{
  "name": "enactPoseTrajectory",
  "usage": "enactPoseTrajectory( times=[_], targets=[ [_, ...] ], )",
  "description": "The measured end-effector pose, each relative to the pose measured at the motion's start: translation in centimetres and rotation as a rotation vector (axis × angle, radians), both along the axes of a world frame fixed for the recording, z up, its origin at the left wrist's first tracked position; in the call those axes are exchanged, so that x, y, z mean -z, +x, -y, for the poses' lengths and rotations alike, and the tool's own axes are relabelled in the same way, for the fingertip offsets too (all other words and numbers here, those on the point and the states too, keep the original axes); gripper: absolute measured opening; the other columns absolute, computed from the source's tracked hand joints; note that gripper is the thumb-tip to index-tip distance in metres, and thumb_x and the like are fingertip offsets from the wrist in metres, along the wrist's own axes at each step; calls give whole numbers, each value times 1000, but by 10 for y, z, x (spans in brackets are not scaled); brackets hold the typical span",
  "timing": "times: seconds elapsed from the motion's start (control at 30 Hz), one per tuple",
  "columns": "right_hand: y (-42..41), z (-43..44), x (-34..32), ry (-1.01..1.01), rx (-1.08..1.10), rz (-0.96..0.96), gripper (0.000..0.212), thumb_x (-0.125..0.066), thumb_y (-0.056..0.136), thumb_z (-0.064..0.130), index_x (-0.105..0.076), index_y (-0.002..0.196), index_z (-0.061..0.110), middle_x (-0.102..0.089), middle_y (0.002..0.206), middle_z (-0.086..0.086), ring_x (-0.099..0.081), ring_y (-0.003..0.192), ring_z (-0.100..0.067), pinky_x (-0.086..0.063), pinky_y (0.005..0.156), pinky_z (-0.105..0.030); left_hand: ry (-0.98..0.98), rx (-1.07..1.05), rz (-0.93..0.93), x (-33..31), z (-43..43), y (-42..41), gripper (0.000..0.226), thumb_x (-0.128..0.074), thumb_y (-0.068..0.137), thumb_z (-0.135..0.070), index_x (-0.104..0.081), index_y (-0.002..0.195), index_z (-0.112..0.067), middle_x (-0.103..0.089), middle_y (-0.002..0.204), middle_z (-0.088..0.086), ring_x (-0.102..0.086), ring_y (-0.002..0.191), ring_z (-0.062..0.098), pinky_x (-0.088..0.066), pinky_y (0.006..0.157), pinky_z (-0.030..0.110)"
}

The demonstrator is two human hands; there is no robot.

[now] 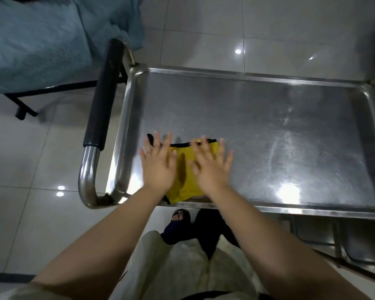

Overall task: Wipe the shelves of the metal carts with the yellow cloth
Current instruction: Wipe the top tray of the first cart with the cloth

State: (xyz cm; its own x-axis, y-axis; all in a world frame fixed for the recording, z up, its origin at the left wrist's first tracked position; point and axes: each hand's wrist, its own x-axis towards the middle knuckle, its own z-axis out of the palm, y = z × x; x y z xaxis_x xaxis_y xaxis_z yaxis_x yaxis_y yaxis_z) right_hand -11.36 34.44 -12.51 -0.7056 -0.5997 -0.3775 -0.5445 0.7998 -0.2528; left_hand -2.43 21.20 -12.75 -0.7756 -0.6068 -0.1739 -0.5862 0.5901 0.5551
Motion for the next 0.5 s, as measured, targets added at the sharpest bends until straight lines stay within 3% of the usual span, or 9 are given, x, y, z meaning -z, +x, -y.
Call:
enactPoseTrajectory(
  times=[0.1, 0.23, 0.4, 0.5],
  targets=[
    [-57, -32, 3, -42, 289, -5, 55, -26, 104, 49, -9, 155, 42, 5, 164, 13, 18, 148, -33, 8, 119, -55, -121, 233, 224, 13, -35, -21, 59, -20, 101, -55, -1, 155, -41, 11, 165, 2, 20, 149, 33, 16, 115, 60],
    [-90, -14, 24, 38, 150, -58, 54, -23, 104, 47, -7, 156, 40, 3, 165, 10, 15, 149, -31, 8, 120, -51, -232, 318, 367, 26, -51, -20, 68, -14, 93, -73, 14, 150, -49, 26, 161, 3, 28, 144, 41, 20, 105, 71],
    [-99, 19, 40, 98, 57, -141, 57, -10, 101, 55, 2, 155, 43, 7, 164, 11, 14, 150, -31, 9, 120, -52, -268, 128, 397, 27, -5, 48, 70, -15, 89, -81, 5, 151, -54, 17, 164, 0, 21, 145, 45, 14, 104, 76],
    [-96, 22, 45, 116, 58, -186, 60, -5, 97, 56, 1, 155, 42, 3, 164, 10, 9, 150, -33, 5, 120, -54, -233, 99, 463, 23, 29, 49, 69, -13, 88, -81, 11, 148, -57, 24, 162, -1, 24, 143, 47, 12, 103, 79]
  ],
)
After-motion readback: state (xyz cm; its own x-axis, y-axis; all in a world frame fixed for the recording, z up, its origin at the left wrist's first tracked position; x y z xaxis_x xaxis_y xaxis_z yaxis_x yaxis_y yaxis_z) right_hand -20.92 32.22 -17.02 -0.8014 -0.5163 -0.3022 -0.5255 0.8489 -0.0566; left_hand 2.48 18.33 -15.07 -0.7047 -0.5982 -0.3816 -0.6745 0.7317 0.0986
